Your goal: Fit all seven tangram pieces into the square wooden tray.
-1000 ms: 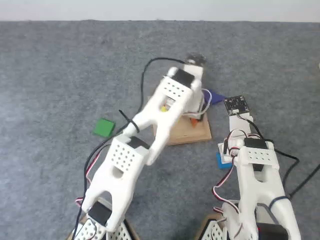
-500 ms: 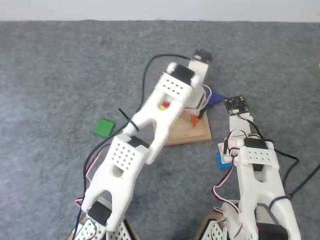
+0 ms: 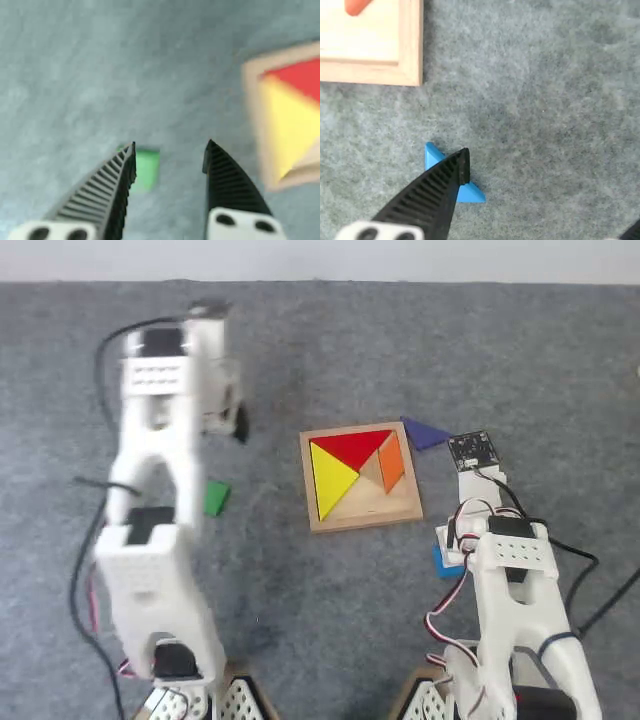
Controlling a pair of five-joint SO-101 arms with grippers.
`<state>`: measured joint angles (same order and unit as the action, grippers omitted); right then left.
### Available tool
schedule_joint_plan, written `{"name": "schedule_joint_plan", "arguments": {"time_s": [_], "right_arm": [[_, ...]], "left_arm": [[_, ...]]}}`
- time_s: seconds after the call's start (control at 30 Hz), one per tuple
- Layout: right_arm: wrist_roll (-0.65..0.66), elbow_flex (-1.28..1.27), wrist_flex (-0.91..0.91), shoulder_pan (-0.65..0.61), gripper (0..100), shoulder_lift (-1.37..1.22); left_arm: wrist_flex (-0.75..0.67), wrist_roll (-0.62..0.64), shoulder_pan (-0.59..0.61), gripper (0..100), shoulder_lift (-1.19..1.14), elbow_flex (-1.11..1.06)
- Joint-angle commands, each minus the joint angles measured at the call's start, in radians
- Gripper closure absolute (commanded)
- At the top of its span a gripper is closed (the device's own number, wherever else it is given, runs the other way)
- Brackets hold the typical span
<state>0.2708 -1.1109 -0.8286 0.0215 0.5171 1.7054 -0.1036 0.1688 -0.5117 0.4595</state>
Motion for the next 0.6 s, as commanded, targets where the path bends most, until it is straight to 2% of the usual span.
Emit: {"name": "schedule_joint_plan", "arguments": {"time_s": [0.0, 0.1, 0.2, 0.33, 0.57], "right_arm": [[-0.002, 0.006, 0.01, 0.01, 49.1, 0.031], [-0.002, 0.006, 0.01, 0.008, 49.1, 0.03], [-0.002, 0.006, 0.01, 0.005, 49.1, 0.025], [-0.002, 0.006, 0.01, 0.008, 49.1, 0.025], [-0.002, 0.006, 0.01, 0.008, 49.1, 0.025]], "left_arm": [[-0.078, -0.129, 0.112, 79, 0.173, -0.203], [-0.184, -0.253, 0.167, 78, 0.241, -0.38], [-0.262, -0.331, 0.172, 78, 0.255, -0.51], [-0.373, -0.348, 0.169, 78, 0.227, -0.588], [-0.439, -0.35, 0.169, 78, 0.18, -0.605]]}}
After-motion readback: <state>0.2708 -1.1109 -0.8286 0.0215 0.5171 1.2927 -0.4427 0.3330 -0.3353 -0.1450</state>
